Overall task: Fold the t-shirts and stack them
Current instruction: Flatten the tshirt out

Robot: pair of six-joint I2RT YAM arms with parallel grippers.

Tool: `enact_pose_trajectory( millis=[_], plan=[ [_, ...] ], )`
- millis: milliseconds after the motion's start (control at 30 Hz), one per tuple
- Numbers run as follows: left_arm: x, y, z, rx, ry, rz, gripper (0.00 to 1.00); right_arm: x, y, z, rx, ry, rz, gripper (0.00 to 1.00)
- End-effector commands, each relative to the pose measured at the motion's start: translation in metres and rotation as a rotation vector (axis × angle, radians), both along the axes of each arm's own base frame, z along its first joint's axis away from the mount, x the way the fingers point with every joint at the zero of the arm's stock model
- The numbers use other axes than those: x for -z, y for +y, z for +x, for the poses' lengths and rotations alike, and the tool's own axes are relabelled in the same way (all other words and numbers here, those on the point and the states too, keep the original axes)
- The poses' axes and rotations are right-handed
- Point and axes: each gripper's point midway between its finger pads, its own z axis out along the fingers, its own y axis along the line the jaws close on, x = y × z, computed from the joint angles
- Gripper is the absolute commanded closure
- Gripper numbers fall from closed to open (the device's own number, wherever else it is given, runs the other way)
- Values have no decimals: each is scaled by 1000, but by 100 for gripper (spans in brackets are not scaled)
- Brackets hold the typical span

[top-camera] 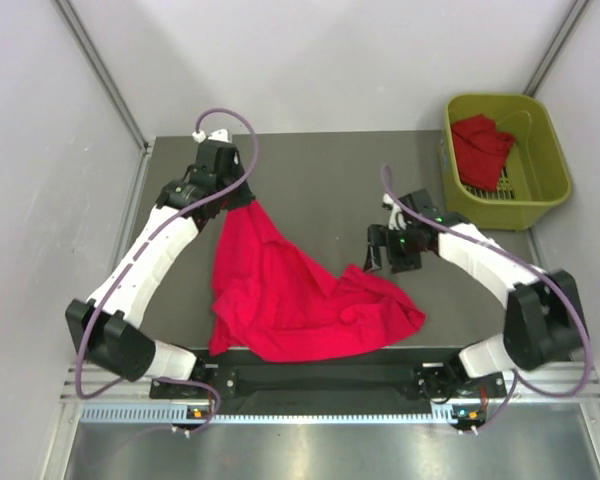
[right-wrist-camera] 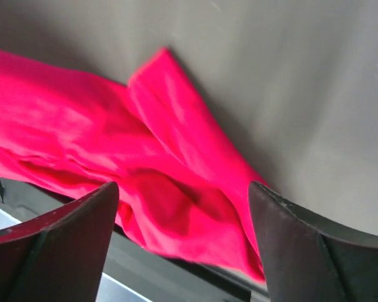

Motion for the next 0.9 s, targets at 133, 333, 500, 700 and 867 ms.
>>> enact_pose_trajectory(
  millis=[133, 333, 500, 700, 867],
  plan=[
    [8, 0, 15, 50, -29, 34, 100, 6, 60, 57, -176, -81, 3, 40],
    [24, 6, 8, 47, 19, 20, 100, 34, 81, 58, -242, -60, -130, 43],
    [26, 10, -1, 37, 30, 13, 100, 52, 75, 50, -240, -45, -218, 62],
    [21, 16, -14, 11, 16, -16, 100, 70, 70, 41, -247, -13, -252, 59],
    [10, 15, -18, 0, 1, -56, 100, 71, 67, 46, -235, -36, -280, 100]
  ],
)
